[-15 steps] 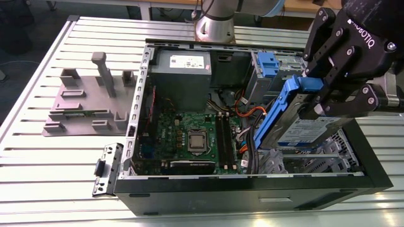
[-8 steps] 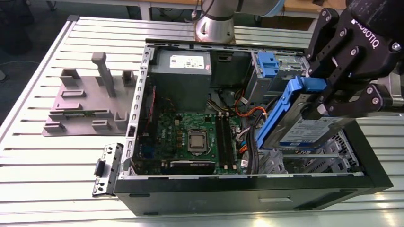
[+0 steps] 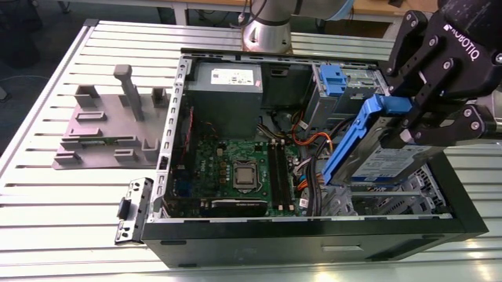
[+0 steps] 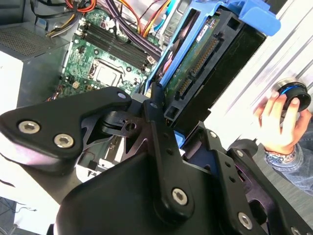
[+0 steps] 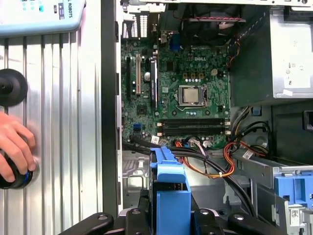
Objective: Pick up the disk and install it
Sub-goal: 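Pick up the disk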
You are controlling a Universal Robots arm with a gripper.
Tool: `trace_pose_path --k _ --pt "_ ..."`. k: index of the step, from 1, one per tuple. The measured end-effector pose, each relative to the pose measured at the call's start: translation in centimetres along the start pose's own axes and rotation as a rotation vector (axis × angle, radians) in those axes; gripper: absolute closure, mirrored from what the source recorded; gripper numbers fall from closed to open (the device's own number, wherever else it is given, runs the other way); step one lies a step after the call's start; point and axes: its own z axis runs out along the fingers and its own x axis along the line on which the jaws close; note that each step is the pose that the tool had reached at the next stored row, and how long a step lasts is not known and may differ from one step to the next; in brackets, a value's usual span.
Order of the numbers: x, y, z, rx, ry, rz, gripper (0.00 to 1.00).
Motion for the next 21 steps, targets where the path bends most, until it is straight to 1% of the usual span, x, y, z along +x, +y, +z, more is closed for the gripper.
trace_pose_path --k 21 --pt "-0.06 -1.38 -0.05 0.0000 0.0000 0.000 0.64"
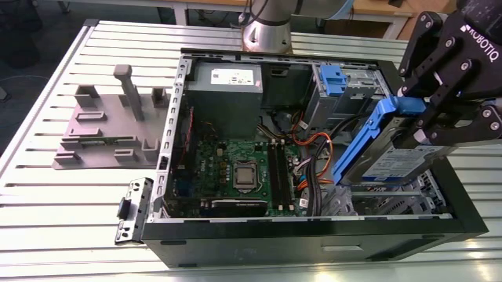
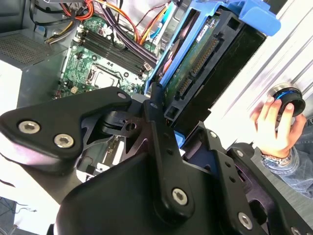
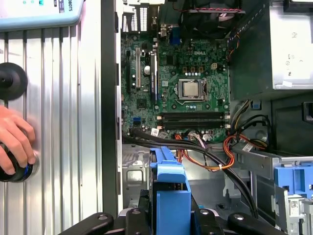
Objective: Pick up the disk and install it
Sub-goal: 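Pick up the disk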
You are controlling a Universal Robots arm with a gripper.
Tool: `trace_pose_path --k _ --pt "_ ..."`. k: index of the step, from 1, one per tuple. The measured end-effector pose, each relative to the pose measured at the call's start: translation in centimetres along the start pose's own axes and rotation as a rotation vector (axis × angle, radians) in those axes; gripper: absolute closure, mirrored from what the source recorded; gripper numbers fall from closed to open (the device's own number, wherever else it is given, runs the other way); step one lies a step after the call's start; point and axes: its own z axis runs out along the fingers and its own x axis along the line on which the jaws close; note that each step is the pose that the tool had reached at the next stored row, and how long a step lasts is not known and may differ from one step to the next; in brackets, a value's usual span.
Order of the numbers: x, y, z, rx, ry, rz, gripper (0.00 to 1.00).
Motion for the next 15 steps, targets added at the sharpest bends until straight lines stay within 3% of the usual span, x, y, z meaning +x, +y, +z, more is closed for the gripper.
trace_pose_path --k 15 --pt "-0.04 -0.94 -0.04 0.0000 0.0000 0.000 0.64"
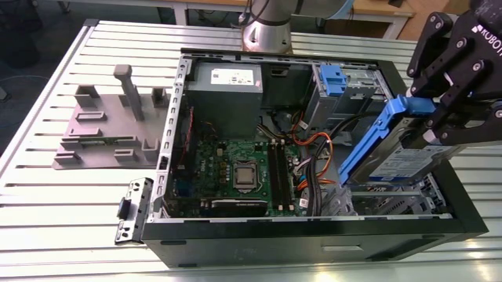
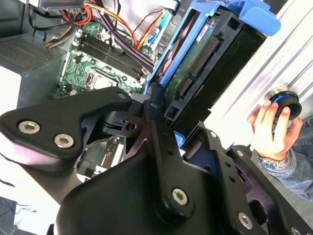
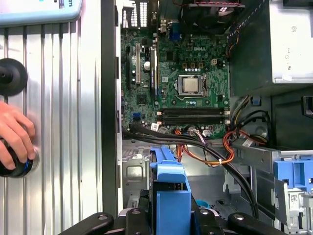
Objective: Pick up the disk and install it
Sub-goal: 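Pick up the disk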
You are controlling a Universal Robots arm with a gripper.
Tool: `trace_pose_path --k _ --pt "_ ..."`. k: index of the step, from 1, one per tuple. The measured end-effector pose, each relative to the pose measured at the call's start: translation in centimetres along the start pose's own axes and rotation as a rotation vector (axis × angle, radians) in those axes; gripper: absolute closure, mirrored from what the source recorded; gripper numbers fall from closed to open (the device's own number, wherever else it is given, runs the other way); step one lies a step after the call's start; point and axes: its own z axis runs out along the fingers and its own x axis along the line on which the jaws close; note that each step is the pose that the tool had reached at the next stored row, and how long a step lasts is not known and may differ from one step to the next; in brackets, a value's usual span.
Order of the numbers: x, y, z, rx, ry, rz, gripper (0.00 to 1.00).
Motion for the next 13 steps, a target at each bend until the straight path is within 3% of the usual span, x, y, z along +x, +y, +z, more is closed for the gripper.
trace_pose_path --k 13 --pt "-0.03 -0.85 0.02 0.0000 0.0001 0.000 0.64"
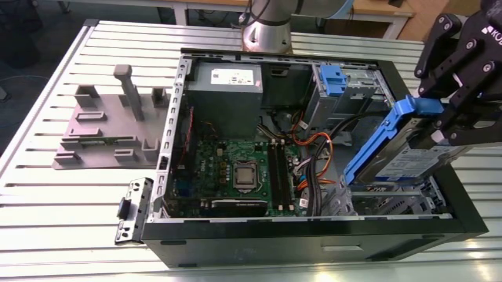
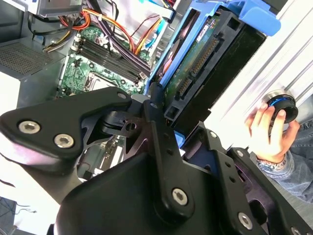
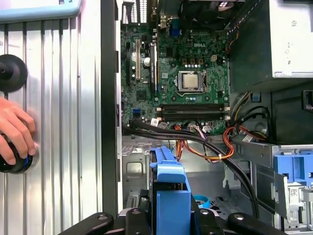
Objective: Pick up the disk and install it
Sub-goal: 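Pick up the disk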
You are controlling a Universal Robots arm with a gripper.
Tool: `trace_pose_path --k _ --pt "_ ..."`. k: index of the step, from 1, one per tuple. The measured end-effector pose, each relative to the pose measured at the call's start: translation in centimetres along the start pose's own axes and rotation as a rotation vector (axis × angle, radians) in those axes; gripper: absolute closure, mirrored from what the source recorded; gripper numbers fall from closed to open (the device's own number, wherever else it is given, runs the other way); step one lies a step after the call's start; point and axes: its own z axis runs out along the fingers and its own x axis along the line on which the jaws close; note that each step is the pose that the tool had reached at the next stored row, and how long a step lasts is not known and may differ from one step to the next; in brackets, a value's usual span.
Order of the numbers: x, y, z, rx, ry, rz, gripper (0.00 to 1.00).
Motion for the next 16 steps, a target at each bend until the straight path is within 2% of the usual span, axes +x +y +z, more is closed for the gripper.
trace_pose_path --k 16 --pt "-0.08 -0.91 0.91 0.0000 0.0006 0.000 0.64"
